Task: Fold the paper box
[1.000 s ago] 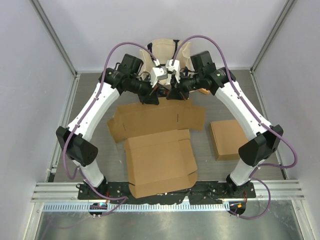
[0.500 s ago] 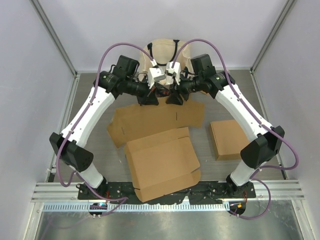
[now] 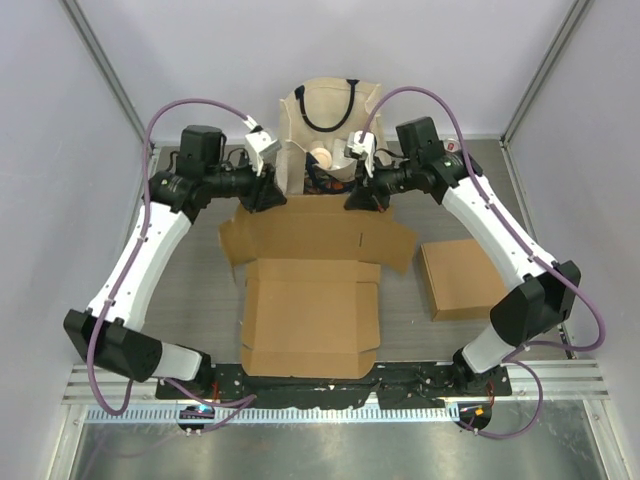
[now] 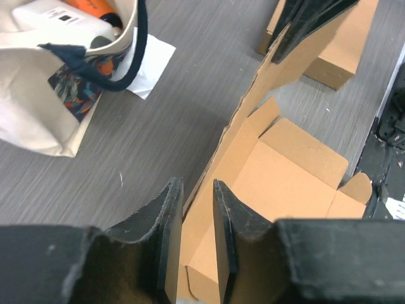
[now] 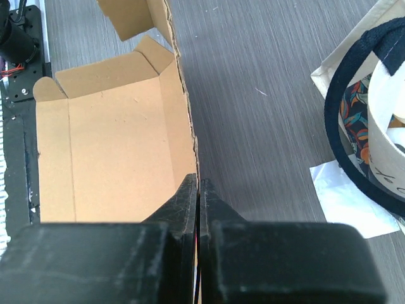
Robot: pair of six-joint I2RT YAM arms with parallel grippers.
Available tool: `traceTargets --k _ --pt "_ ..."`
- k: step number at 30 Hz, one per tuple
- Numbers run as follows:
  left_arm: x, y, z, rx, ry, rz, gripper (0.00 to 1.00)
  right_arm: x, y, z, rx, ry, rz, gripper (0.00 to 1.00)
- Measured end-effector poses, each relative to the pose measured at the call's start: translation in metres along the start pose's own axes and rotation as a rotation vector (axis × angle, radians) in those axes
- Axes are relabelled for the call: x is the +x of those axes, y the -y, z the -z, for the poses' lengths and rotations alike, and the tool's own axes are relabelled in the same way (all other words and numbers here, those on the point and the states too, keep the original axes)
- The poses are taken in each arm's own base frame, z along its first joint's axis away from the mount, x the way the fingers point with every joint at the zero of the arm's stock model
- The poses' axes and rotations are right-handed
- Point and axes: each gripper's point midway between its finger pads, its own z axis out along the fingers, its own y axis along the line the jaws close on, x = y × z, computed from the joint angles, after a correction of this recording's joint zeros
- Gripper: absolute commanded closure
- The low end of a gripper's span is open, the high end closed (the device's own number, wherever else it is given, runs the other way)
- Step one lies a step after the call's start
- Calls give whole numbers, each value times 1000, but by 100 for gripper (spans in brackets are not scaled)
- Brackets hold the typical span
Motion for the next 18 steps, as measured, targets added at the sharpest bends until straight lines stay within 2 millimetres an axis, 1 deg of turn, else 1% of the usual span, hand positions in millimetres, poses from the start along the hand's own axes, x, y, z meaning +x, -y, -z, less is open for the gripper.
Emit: traceTargets --k 2,4,6,7,8,9,10,11,12,13,14,16,18 --pt "0 -3 9 -33 21 6 72 0 -2 4 -1 7 2 99" --pt "-5 -1 11 -37 40 -7 66 -3 -4 8 1 17 9 99" --pt "-10 -2 11 -37 54 -13 62 -5 -5 13 9 25 14 99" --pt "-13 -2 9 -33 58 -11 65 -6 -5 14 12 27 15 99" --pt "-14 -3 7 -28 58 -8 72 -5 -5 15 13 27 14 99" --pt "-15 -4 5 -23 56 -3 85 -4 -6 15 12 27 11 98" --pt "-14 -6 1 -20 50 -1 89 -3 -5 15 13 25 6 94" --pt "-13 -7 -1 -18 45 8 92 -2 -6 14 12 23 2 78" --pt "-11 -8 -4 -13 38 7 97 0 -5 14 16 18 -8 74" --pt "-9 -8 -6 -8 31 11 98 2 -5 14 17 15 -24 69" --pt "-6 -6 -9 3 19 17 99 0 -3 12 20 26 -27 54" --pt "-1 1 -14 27 -6 26 100 -8 1 11 33 54 -17 51" --pt "3 6 -17 43 -22 21 100 -19 -1 5 34 76 10 49"
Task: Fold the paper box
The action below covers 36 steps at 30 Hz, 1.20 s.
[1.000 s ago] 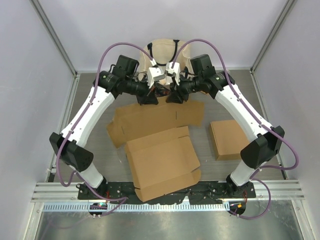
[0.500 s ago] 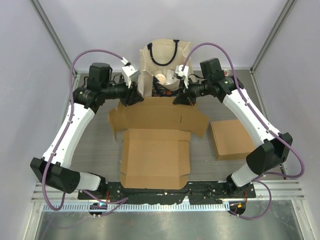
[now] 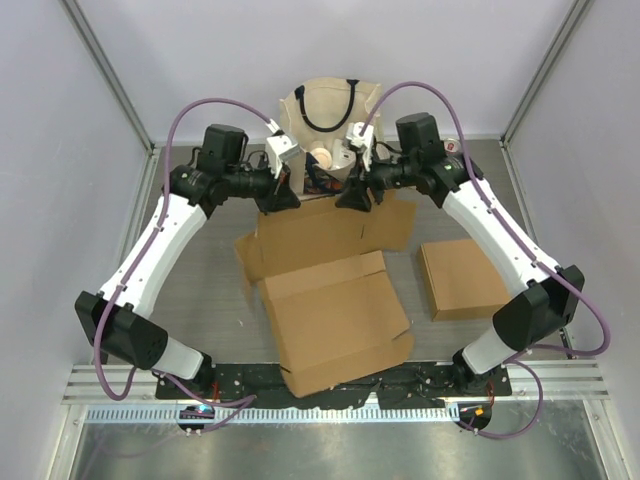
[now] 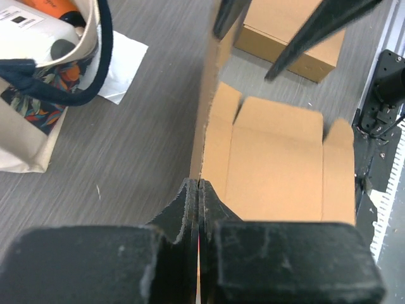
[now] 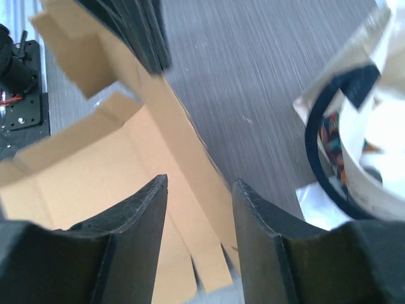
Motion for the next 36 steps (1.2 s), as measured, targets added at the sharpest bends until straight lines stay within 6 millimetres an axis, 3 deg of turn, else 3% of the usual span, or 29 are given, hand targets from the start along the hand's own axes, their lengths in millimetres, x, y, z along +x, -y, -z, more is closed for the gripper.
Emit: traceTargets --k 6,13,15,16,18,19,20,21,24,27,30,33,36 --pt "0 6 -2 15 -10 -13 100 -33 -16 -44 -82 29 79 49" --pt "-1 5 -2 14 -8 -27 100 -15 -10 -78 -122 -49 78 51" --pt "-1 5 -2 15 -9 -34 100 -6 -8 -80 -123 -77 70 57" --pt "-1 5 -2 16 -8 -35 100 -2 -8 -81 -124 -88 71 67" --pt "-1 5 -2 16 -7 -39 98 1 -7 -80 -122 -101 78 78" --pt "-1 4 -2 13 -6 -41 94 2 -8 -79 -125 -106 80 90" --pt "-2 3 -2 5 -6 -40 73 2 -9 -79 -127 -110 83 95" --pt "-2 1 -2 -8 -7 -38 65 2 -9 -79 -129 -110 90 99" --pt "-9 -11 3 -84 33 7 53 4 -10 -79 -130 -115 91 99" --pt "-13 -20 27 -245 129 127 44 14 3 -74 -104 -120 67 99" --pt "-11 -25 73 -440 262 265 42 26 10 -62 -86 -131 34 99" --pt "-16 -33 114 -607 372 355 50 27 15 -51 -67 -125 21 99" --pt "-17 -38 124 -664 396 381 52 19 13 -43 -63 -102 33 99"
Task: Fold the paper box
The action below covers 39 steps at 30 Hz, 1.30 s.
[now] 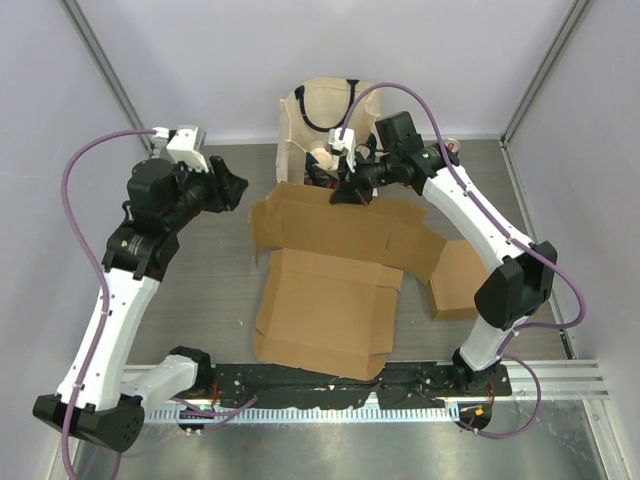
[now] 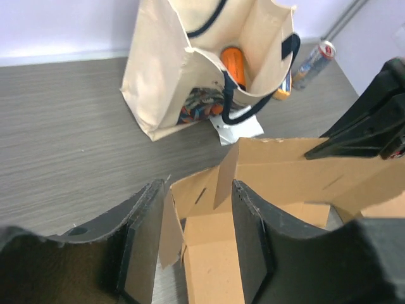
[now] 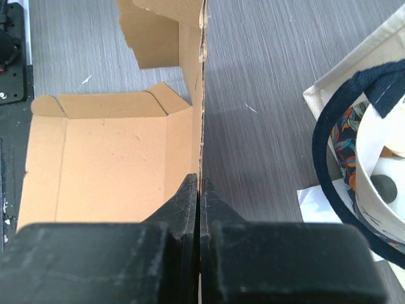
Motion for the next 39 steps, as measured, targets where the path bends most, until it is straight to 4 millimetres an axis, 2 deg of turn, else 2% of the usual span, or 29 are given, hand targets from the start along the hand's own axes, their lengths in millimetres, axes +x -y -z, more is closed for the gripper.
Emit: traceTargets --k 4,8,10,15,20,23,26,27,29,36,37,39 --pt "19 1 -18 42 -67 -24 72 -10 -7 5 -16 31 16 99" --pt "59 -12 -42 44 -164 -54 73 -12 -9 5 -31 42 16 99" --pt "69 -9 -48 82 -191 -71 70 -13 -10 5 -37 46 15 99" --pt "66 19 -59 268 -196 -94 51 -14 -12 5 -47 52 12 99" --pt "63 42 -59 410 -193 -98 50 -15 -14 5 -59 60 12 99" --pt "56 49 -67 452 -191 -111 53 -18 -15 5 -64 70 11 99" --pt "56 54 -76 473 -199 -115 75 -20 -15 4 -67 79 11 99" --pt "57 55 -78 476 -200 -121 89 -20 -15 4 -66 78 6 99" --pt "58 53 -82 474 -198 -127 100 -18 -15 5 -63 72 -7 99" --pt "57 57 -84 524 -176 -162 100 -15 -4 11 -21 64 -12 99" --pt "56 56 -83 515 -166 -164 95 -15 -4 11 -20 66 -10 99" --pt "53 56 -79 487 -152 -149 62 -17 -3 11 -20 74 -5 99"
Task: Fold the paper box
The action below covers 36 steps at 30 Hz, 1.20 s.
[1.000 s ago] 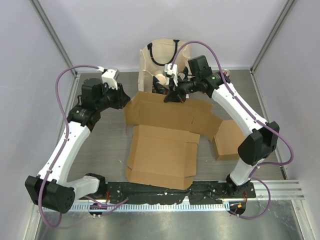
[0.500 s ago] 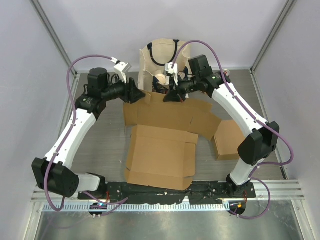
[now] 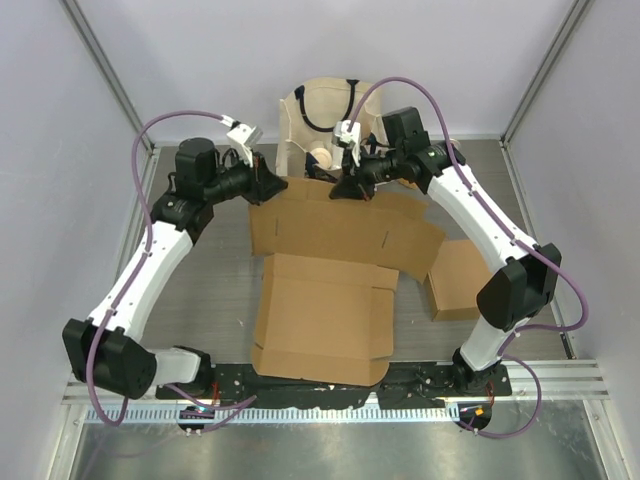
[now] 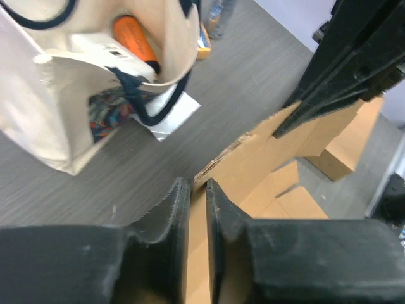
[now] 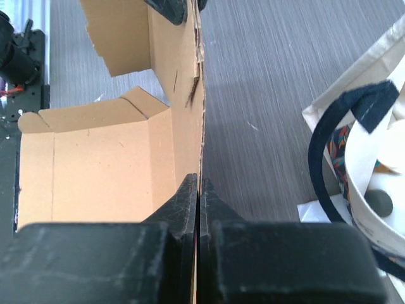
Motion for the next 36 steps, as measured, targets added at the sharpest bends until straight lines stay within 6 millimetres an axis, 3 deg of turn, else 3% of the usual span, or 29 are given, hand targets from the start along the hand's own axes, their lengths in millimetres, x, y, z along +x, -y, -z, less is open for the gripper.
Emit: traceTargets --k 2,3,6,8,12,15,19,20,22,26,30,33,36 --pt "-7 -3 8 -75 24 39 40 -5 0 0 -7 20 6 99" --pt "-11 -4 14 -117 44 61 38 -6 1 0 -4 25 1 99" --pt "-11 0 49 -244 132 131 42 -7 6 3 13 35 -26 99" --pt "3 9 88 -337 198 193 52 -9 12 5 31 50 -43 99" --pt "21 15 136 -474 286 328 53 -8 25 12 74 80 -85 99" --pt "56 1 132 -544 252 450 55 -7 30 16 94 98 -109 99" --pt "144 -28 114 -690 83 641 60 -8 31 13 93 119 -122 99" --pt "157 -33 112 -722 52 669 52 -9 31 13 92 122 -124 99" --pt "179 -44 109 -799 -7 732 45 -10 32 12 90 130 -122 99" --pt "186 -54 94 -826 -21 807 41 -7 34 9 91 131 -130 99" --pt "185 -64 82 -835 3 827 52 0 39 2 87 126 -145 99" --pt "185 -75 79 -868 25 816 46 7 45 -4 82 117 -166 99" --pt "190 -83 70 -867 33 812 47 18 54 -10 83 106 -190 99"
